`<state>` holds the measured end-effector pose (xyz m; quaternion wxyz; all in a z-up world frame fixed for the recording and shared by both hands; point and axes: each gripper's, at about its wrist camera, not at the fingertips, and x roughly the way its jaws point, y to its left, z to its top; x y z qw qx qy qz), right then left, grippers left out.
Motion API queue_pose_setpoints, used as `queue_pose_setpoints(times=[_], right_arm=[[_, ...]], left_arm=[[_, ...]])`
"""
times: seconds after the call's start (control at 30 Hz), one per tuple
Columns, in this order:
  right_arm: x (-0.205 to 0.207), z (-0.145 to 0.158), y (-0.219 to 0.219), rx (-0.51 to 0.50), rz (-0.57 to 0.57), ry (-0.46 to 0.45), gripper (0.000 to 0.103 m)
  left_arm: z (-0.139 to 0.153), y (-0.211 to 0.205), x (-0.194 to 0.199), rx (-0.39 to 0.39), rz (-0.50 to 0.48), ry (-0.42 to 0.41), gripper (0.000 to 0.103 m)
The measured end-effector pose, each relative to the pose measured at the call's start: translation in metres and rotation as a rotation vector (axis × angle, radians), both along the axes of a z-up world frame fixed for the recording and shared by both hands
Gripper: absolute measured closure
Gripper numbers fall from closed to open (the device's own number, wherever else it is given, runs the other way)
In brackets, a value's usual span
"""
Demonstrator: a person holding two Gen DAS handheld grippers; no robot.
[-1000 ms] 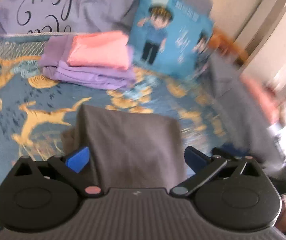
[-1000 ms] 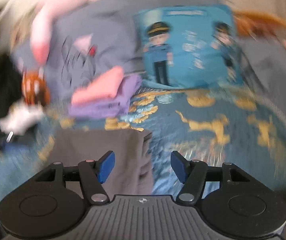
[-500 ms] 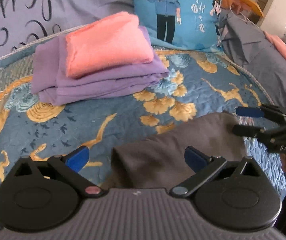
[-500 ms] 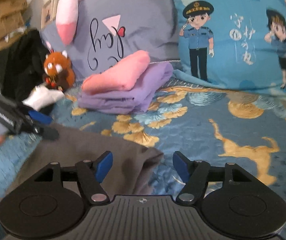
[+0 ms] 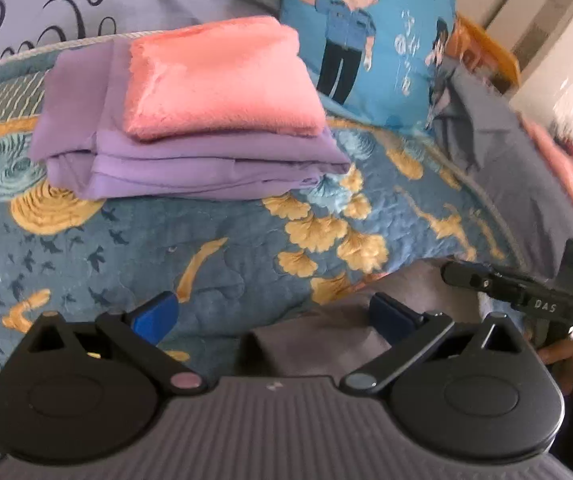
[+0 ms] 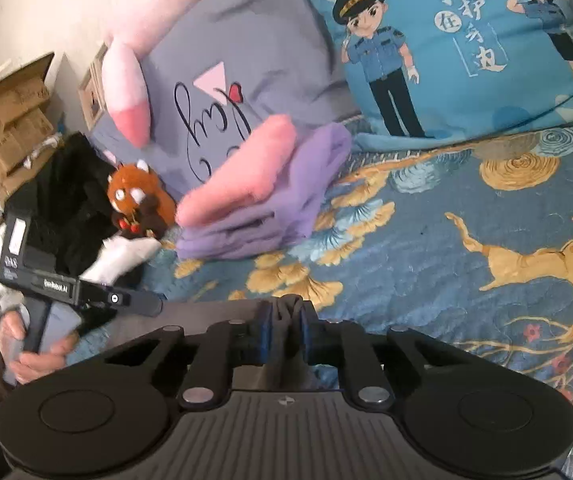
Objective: Fold clothes
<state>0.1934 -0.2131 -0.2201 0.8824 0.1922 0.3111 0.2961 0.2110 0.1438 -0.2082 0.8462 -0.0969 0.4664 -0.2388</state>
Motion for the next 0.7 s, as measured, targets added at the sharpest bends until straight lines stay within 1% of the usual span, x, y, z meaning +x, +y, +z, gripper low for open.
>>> queue_pose_setpoints(times=[0.07,0.13,0.2,0.23,0.33,0.43,0.53,0.67,0.7], right_arm=[[-0.006,0.007,0.0,0.009,-0.003,-0.021,0.091],[-0.014,0.016,-0.001,0.045,-0.003,-0.051,0.091],[-0.019,0.02,-0.001,0.078,-0.003,-0.065,0.091],[-0.02,0.02,0.0,0.079,-0.008,-0.063,0.091],[-0.022,0.022,0.001,0.08,-0.017,-0.067,0.091],[-0.026,0.027,0.0,0.092,-0.017,-0.099,0.091],[-0.03,0.032,-0.001,0.12,-0.014,-0.12,0.091],[-0.035,0.035,-0.003,0.157,-0.009,-0.139,0.091],[-0.035,0.035,-0.004,0.164,-0.012,-0.137,0.091]], left_arm=[[0.002,0.006,-0.004,-0.031,0.019,-0.003,0.0],[0.006,0.014,-0.008,-0.051,0.038,-0.009,0.0],[0.01,0.023,-0.012,-0.073,0.055,-0.012,0.0],[0.011,0.028,-0.013,-0.087,0.063,-0.006,0.0],[0.01,0.043,-0.014,-0.133,0.083,0.021,0.0],[0.008,0.052,-0.012,-0.184,0.078,0.05,0.0],[0.002,0.054,-0.007,-0.288,0.044,0.102,0.0],[-0.006,0.049,-0.001,-0.347,0.06,0.133,0.0],[-0.009,0.049,0.0,-0.371,0.064,0.145,0.0]])
